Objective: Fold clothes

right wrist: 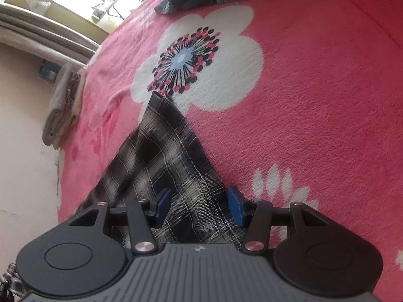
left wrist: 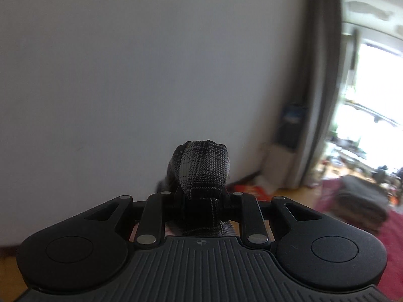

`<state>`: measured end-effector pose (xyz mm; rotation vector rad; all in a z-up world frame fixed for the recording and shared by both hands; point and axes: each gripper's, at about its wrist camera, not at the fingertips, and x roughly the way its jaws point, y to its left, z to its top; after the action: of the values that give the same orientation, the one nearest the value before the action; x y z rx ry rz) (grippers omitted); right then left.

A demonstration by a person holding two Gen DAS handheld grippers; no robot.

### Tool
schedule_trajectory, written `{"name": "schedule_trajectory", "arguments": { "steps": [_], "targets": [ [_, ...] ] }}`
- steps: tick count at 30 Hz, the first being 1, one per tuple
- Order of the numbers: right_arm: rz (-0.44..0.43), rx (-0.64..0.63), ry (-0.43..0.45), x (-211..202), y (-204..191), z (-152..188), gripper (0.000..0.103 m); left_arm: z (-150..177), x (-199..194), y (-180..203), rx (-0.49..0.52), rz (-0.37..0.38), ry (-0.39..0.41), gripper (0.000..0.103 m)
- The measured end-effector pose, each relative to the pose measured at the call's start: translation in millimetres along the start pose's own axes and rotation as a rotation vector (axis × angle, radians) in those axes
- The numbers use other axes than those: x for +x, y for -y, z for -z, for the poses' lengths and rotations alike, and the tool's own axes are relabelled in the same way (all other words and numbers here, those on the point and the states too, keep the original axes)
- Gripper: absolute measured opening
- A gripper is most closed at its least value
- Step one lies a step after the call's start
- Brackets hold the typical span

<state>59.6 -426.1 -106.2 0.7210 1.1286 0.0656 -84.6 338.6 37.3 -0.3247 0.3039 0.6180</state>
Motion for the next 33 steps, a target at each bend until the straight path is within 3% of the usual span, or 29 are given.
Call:
{"name": "schedule_trajectory", "arguments": {
  "steps": [6, 9, 12, 14, 19, 21, 25, 30, 33],
  "targets": [
    [0.051, -0.014, -0.015, 1, -10, -2, 0.052, 9, 8, -22, -0.051, -0.044, -0.040, 0.020],
    [0.136, -0.061, 0.036, -6, -25, 3, 0.051, 6, 6, -18, -0.049, -0.027, -0.039, 0.020],
    [0.240, -0.203, 0.116, -13, -55, 14, 0.052, -1, 4, -14, -0.053, -0.004, -0.023, 0.020],
    [0.292, -0.314, 0.153, -16, -77, 23, 0.052, -4, 3, -33, -0.064, 0.012, -0.013, 0.020],
    [0.335, -0.488, 0.214, -12, -121, 45, 0.052, -11, -14, -45, -0.074, 0.048, 0.011, 0.020],
    [0.302, -0.575, 0.250, -12, -144, 58, 0.052, -13, -24, -52, -0.081, 0.062, 0.025, 0.020],
    [0.145, -0.865, 0.265, -2, -212, 103, 0.052, -19, -46, -65, -0.108, 0.097, 0.073, 0.020],
    [-0.089, -1.259, 0.210, 37, -295, 179, 0.051, -20, -72, -79, -0.113, 0.137, 0.118, 0.020],
    [-0.167, -1.435, 0.174, 74, -336, 216, 0.050, -18, -81, -85, -0.123, 0.154, 0.133, 0.020]
  ]
}}
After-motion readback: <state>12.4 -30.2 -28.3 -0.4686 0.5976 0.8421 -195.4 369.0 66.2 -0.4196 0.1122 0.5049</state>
